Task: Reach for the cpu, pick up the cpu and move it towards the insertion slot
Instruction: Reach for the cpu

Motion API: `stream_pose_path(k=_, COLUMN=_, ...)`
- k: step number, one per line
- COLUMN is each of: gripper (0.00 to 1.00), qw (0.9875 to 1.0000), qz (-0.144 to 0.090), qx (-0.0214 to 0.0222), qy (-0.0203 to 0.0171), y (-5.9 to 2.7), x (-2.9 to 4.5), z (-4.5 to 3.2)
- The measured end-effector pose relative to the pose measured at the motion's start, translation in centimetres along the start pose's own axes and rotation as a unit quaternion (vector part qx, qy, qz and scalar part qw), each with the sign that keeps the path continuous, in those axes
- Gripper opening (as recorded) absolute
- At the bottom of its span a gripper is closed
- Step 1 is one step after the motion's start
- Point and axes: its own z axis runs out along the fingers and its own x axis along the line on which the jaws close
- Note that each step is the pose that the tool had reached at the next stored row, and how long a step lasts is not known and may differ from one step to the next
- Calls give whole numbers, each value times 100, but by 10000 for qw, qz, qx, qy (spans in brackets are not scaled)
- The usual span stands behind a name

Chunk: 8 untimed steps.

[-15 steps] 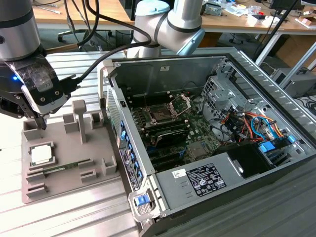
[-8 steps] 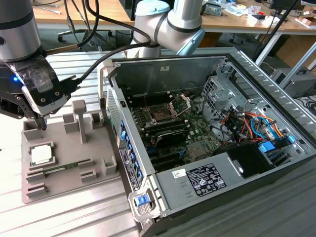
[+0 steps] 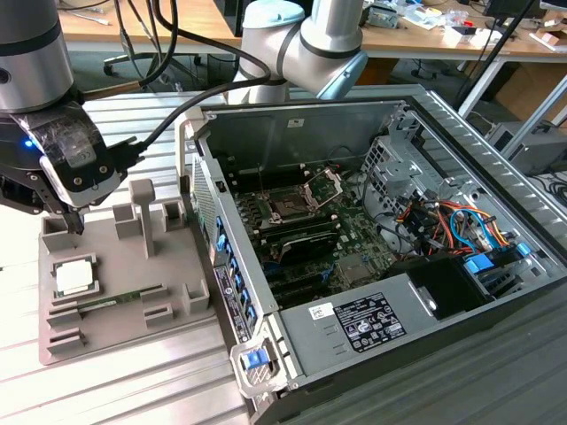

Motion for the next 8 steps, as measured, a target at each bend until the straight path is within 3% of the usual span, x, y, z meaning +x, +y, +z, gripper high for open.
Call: stream_pose_path(k=8, gripper=10, qw=10000, qz=0, qx=0, qy=0, y=-1, x=0, z=12)
